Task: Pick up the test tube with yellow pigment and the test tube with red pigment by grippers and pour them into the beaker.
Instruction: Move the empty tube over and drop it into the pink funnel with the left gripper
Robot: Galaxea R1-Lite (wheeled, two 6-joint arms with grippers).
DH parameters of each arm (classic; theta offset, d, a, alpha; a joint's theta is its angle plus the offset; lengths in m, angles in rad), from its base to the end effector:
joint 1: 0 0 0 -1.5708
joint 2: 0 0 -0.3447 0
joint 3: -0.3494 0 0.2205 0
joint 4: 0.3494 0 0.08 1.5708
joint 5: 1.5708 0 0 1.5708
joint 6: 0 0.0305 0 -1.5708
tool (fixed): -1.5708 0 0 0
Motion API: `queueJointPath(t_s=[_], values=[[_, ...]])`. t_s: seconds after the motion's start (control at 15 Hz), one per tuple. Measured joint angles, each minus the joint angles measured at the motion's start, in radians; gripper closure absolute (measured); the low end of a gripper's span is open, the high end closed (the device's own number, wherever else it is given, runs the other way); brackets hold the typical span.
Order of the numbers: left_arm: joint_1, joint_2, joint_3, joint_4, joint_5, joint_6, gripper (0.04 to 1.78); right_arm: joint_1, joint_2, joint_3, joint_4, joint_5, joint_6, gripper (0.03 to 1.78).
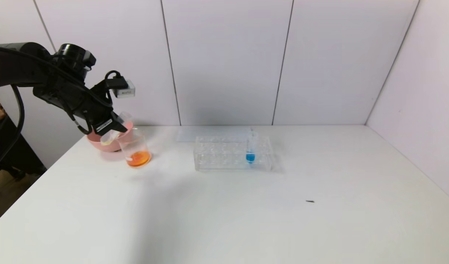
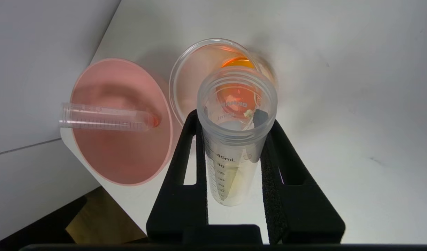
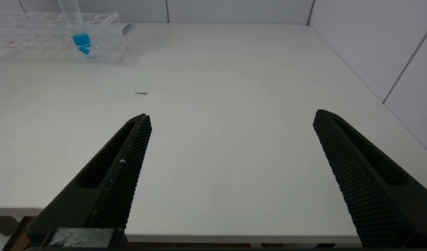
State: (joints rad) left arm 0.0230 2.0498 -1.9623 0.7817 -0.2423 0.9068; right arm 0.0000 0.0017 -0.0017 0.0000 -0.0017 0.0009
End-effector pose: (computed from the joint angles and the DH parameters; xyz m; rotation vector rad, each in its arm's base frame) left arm 0.4426 0.0029 0.2793 0.7304 0.7025 -0.5762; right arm -0.0270 -0.0001 0.0761 0.0009 0.0000 -0.0017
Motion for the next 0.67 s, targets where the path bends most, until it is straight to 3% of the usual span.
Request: queueJointPath(t_s=[0.33, 0.67], values=[[0.033, -0.044, 0.069, -0.088, -0.029, -0.086, 1.37, 0.000, 0.000, 0.000, 0.000, 0.000, 0.000, 0.11], [0.053, -0.103, 0.228, -0.378, -0.033, -0.295, 1.37, 0.000, 0.000, 0.000, 0.000, 0.000, 0.000, 0.11]])
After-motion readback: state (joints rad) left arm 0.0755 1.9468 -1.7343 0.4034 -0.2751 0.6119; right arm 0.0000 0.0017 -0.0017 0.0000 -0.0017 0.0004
